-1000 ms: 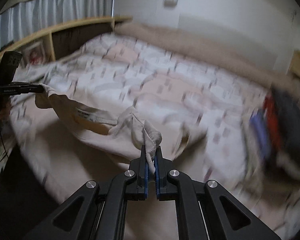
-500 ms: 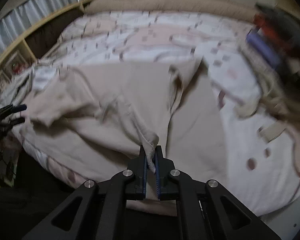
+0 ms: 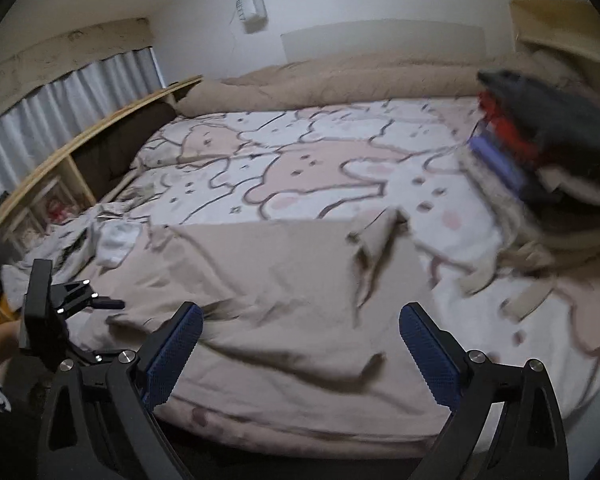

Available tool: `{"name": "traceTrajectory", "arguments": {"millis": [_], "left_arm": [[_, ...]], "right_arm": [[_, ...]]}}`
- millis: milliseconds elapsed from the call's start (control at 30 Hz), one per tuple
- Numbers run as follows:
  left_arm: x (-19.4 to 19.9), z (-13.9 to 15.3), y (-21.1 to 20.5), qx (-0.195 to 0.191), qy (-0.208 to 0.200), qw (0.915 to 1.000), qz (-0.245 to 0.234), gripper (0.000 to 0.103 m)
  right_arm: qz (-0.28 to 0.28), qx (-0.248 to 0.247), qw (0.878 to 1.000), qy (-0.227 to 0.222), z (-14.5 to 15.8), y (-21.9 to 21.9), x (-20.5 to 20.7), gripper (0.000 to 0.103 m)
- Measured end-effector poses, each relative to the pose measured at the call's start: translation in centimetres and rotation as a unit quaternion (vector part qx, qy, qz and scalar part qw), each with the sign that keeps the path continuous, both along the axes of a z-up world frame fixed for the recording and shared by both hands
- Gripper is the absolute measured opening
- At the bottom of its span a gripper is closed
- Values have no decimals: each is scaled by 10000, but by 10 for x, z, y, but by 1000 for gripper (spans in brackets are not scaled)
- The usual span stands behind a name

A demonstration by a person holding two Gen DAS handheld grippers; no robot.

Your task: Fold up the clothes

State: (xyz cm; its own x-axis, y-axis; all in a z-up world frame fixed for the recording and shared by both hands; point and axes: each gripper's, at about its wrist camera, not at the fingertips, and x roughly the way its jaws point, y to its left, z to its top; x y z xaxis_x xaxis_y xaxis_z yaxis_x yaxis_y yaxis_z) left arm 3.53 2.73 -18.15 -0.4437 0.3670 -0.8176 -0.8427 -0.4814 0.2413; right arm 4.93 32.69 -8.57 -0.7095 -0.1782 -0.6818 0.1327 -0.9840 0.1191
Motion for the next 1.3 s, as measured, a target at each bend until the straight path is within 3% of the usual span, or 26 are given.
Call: {"name": "traceTrajectory", "arguments": {"millis": [67,133,200,367,433,533,633,700,767,967,1100,1167,1233,1300], "left_arm": [[-5,-1,2,-99,-17,9999,-42,55],[-11,-2,5,-218,-67,9997,-132,46],[-14,-5,7,-401,-118,9988,-267,39],[-27,-13,9,-597,-506,9969,-102,16],[-31,-8,3,-384,-699,9968,23,13],[-33,7,-6,63,-969,9951,180,13],[-34,20,-12,304,-1069,9934,282,13],[-33,24,-14,306,-1054,9935,306,13],[-33,22,-14,264,-1059,9935,311,13],[-14,14,-12,31,-717,9973,-144,13],[10,9,-2,-372,-55,9974,-620,14],[17,3,2,-583,231,9950,-771,19],[22,-3,4,-756,496,9921,-864,42],[26,-11,6,-928,786,9882,-931,49]], "right_arm": [[83,26,10000,-47,4,-1,-2,98],[537,661,9963,-88,5,-15,-13,83],[1255,1243,9835,-390,-2,-33,-35,60],[2553,1625,9423,-1427,-51,-58,-82,53],[2860,1679,9264,-1785,-73,-63,-96,51],[2929,1680,9184,-2062,-95,-63,-108,50],[2907,1332,9160,-2423,-110,-59,-120,46],[2888,1184,9130,-2627,-116,-57,-120,24],[2889,1186,9113,-2683,-116,-58,-116,11],[2734,1392,9257,-2211,-72,-71,-81,6],[2631,1337,9378,-1826,-37,-77,-55,6],[2585,1318,9419,-1692,-26,-81,-41,5],[2563,1279,9440,-1639,-22,-83,-27,5],[2535,1272,9447,-1644,-24,-87,-16,5]]}}
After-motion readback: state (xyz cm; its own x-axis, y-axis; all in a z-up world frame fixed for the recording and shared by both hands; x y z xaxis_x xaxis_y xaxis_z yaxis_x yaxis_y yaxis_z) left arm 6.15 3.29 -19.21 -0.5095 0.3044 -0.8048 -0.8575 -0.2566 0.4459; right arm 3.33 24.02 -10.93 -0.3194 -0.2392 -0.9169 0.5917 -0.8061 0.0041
